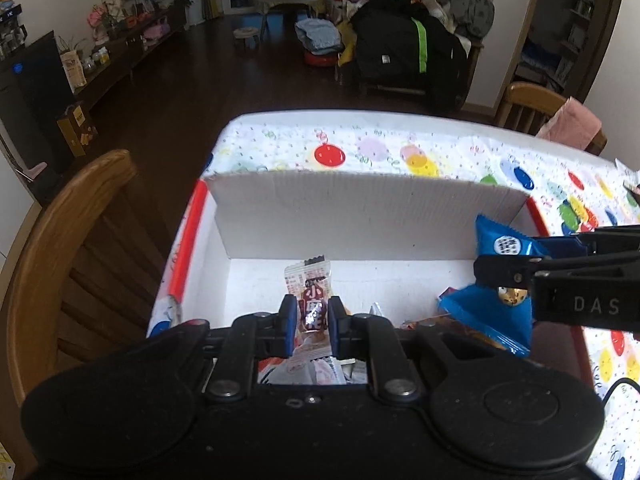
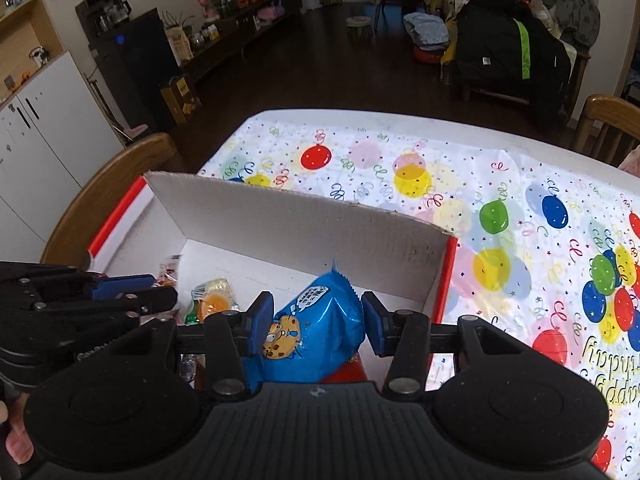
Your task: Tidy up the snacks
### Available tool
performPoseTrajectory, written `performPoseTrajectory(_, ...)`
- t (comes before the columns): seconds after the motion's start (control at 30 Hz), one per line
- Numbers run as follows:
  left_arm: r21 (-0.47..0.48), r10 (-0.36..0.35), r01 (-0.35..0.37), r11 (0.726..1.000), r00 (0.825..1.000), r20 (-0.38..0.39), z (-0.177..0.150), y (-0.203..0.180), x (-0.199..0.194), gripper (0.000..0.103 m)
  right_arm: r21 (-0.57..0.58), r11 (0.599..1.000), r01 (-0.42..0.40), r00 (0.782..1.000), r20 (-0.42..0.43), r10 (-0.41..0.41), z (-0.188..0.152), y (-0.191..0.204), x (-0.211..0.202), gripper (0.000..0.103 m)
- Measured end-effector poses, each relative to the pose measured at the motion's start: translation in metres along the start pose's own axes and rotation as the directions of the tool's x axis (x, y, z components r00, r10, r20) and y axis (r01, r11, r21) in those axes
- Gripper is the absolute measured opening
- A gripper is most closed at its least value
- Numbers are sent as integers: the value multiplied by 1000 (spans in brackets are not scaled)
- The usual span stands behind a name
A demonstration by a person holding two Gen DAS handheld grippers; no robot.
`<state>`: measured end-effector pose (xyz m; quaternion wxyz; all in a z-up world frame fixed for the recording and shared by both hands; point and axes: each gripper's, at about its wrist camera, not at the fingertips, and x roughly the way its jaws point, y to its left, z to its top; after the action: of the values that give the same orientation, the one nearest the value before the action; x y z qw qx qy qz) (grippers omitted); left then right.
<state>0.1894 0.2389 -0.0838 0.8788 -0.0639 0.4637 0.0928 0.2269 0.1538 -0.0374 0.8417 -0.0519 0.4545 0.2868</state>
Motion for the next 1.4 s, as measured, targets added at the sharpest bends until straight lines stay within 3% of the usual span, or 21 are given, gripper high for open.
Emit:
performPoseTrajectory(0.43,42,-30,34,999,996,-89,-3,-11,34,17,25,1000,-9,1000,-17,10,1,-4,5,47)
performPoseTrajectory(0.53,47,-29,34,998,994,-105,-6,-12,39,20,30,1000,-5,1000,-15,5,0,-5,3,51)
performPoseTrajectory(0.63,43,-34,39,998,994,-102,-7,-13,37,27,32,999,-6,1000,-9,7,-2,-5,-1,54)
performPoseTrajectory(0.8,37,-9,12,999,997,-80,-7,-14,28,59,26,1000,-1,1000,8,1,-5,-4,-12,59)
performPoseTrajectory(1.0,41,6,-4,999,999,-33,-7,-16,11,75,14,1000,-11,999,31,10,-8,-2,-29,62)
performPoseTrajectory(1.23,34,14,-14,999,1000,12,-10,-15,-12,84,18,1000,-11,998,68,10,-14,-1,-54,66)
performPoseTrajectory(1.4,27,9,-10,1000,999,43,-12,-13,-29,90,24,1000,-18,995,95,15,-20,-1,-72,78)
